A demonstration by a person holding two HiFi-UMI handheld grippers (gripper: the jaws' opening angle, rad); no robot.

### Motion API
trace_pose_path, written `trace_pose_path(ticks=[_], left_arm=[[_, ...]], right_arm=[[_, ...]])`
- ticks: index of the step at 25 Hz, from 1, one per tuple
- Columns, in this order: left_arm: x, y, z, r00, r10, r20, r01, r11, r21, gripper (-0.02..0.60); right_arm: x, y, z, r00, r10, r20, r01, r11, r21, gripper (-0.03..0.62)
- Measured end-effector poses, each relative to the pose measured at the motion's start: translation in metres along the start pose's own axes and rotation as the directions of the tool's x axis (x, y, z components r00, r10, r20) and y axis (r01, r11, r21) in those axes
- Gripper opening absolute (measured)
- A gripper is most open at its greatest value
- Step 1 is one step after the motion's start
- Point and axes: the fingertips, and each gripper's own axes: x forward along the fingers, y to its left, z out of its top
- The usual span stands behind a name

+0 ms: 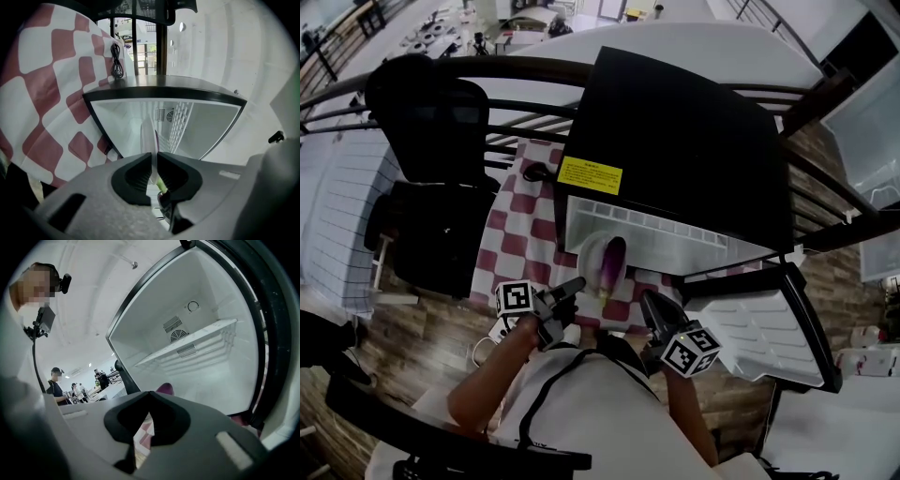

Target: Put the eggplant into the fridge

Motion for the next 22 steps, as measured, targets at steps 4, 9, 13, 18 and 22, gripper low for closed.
trace_pose_path(ticks=[4, 9, 13, 18, 22], left_arm=[[0.008, 0.006, 0.008, 1.0, -0.007, 0.013, 0.007, 1.0, -0.011, 0.041], [0.024, 0.024, 0.019, 0.999, -0.008, 0.038, 0.009, 0.999, -0.031, 0.041], [0.045, 0.03, 0.031, 0.997, -0.053, 0.047, 0.054, 0.998, -0.025, 0.041], [0.078, 0.041, 0.044, 0.995, -0.092, 0.049, 0.093, 0.995, -0.037, 0.041], [0.102, 0.047, 0.046, 0.994, -0.106, 0.036, 0.108, 0.994, -0.035, 0.041]], right_arm=[[0.004, -0.004, 0.005, 1.0, 0.01, -0.008, -0.01, 1.0, -0.005, 0.006], [-0.002, -0.017, 0.012, 1.0, 0.003, -0.01, -0.003, 1.0, -0.007, 0.006], [-0.011, -0.034, 0.017, 1.0, -0.016, -0.006, 0.016, 1.0, -0.002, 0.006], [-0.024, -0.054, 0.017, 0.999, -0.05, -0.017, 0.05, 0.999, 0.0, 0.006], [-0.033, -0.065, 0.02, 0.997, -0.07, -0.017, 0.07, 0.997, 0.009, 0.006]])
